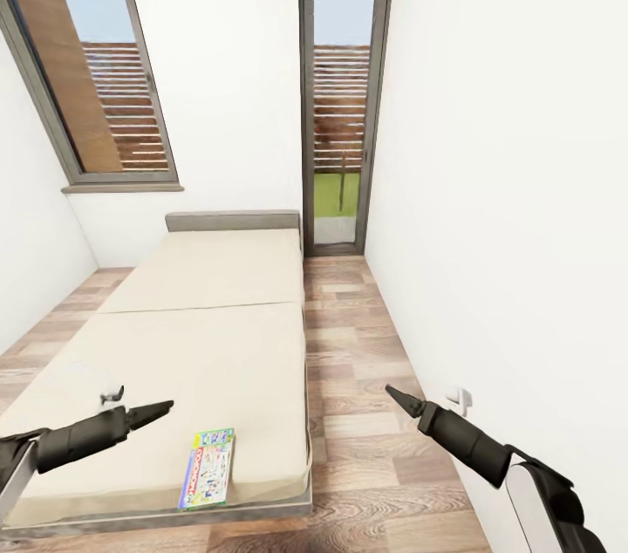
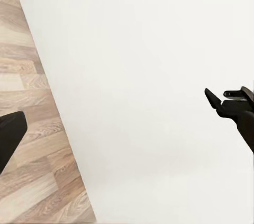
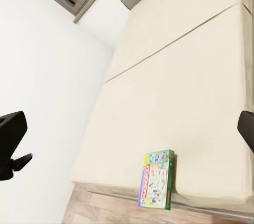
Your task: Put all the toys in the child's room - the three board games (two on the bed and one on the table), the two jigsaw puzzles on the table, and the tennis ball on the table - inside the toy box on the table in the child's room.
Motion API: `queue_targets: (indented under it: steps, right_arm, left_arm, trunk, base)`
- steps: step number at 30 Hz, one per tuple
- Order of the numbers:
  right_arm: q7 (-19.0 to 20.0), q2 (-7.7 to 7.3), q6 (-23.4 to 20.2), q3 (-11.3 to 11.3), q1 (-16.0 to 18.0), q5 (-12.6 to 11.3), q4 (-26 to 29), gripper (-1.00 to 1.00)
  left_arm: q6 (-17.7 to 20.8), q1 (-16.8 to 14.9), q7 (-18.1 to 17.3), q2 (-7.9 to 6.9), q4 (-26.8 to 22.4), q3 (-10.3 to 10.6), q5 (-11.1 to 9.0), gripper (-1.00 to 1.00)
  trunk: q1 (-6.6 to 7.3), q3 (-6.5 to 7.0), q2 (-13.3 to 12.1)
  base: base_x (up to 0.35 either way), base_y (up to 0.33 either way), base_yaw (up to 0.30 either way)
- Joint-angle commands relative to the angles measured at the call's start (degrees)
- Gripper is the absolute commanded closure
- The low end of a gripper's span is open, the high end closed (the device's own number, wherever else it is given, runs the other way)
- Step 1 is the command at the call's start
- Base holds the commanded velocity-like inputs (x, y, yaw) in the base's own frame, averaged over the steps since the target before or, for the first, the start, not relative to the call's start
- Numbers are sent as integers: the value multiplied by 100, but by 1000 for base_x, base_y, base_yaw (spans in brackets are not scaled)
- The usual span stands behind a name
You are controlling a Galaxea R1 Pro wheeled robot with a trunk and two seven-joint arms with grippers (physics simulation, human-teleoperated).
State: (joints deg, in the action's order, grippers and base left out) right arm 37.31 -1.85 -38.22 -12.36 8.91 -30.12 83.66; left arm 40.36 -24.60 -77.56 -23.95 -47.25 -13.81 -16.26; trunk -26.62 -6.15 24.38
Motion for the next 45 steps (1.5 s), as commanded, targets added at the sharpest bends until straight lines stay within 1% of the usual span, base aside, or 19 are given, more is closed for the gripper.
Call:
queue_targets:
  steps: [1, 3, 7, 14, 21, 27, 32, 36, 45]
  right_arm:
    - [6, 2, -36, -8, 5, -24, -29, -100]
    - [5, 4, -27, -17, 5, -18, -143, -100]
    - [4, 2, -16, -34, 5, -14, -315, -100]
    - [-2, 2, -6, -47, 5, -4, -401, -100]
    - [-9, 8, 2, -49, 5, -10, -425, -100]
    - [-251, 5, 1, -50, 5, -18, -451, -100]
    - [-402, 3, -1, -48, 5, -20, -455, -100]
    - [-426, 2, -1, -48, 5, -20, -456, -100]
    - [-434, 1, -7, -47, 7, -33, -456, -100]
  left_arm:
    - [64, -9, 61, 5, 24, 0, -12, -100]
    - [69, -24, 257, 18, 87, -1, -12, -100]
    - [70, -46, 521, 28, 194, -11, -16, -100]
    - [73, -71, 790, 32, 386, -21, -24, -100]
    - [133, -87, 890, 31, 501, -35, -33, -100]
    - [296, -88, 935, 33, 528, -41, -33, -100]
    - [398, -89, 1071, 28, 532, -47, -40, -100]
    - [494, -89, 1113, 17, 533, -50, -43, -100]
    - [532, -89, 1137, 19, 533, -51, -44, -100]
  trunk:
    - [-26, -31, 54]
    - [-70, -67, 134]
    - [-157, -138, 295]
    - [-311, -264, 576]
    - [-465, -390, 856]
    - [-597, -498, 1097]
    - [-707, -587, 1298]
    - [-794, -659, 1458]
    - [-992, -821, 1819]
  base:
    - [0, 0, 0]
    - [0, 0, 0]
    - [0, 0, 0]
    - [0, 0, 0]
    - [0, 0, 0]
    - [0, 0, 0]
    - [0, 0, 0]
    - [0, 0, 0]
    - [0, 0, 0]
